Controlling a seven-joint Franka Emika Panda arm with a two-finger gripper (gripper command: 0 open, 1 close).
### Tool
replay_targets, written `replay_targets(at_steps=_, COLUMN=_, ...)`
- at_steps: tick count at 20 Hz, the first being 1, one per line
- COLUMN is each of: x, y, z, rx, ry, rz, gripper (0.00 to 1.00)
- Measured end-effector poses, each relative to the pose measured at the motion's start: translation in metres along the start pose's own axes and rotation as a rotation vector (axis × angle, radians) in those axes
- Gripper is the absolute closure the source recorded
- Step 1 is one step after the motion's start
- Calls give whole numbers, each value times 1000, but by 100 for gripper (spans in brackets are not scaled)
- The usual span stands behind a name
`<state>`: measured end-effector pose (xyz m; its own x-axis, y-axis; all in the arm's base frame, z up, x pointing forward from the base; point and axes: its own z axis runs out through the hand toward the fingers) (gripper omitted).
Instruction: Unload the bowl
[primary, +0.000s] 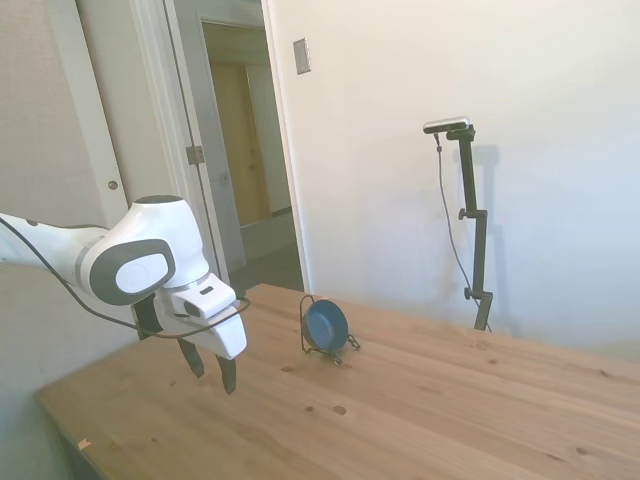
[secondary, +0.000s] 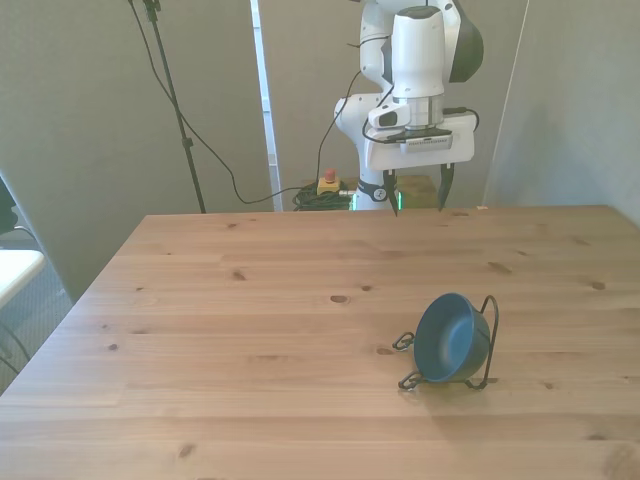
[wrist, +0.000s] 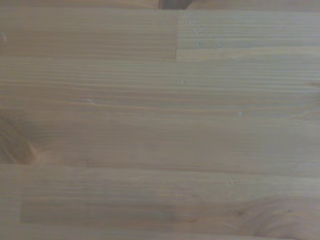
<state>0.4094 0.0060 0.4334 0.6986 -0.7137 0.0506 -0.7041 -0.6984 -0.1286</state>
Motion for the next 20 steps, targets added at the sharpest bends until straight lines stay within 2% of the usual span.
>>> replay_targets(at_steps=10, x=6, y=1, z=-2, rx=7, ry=1, rz=10, gripper=0)
replay_targets(at_steps=20, x=31, y=-26, z=-19, rx=50, ry=59, rz=-8, gripper=0)
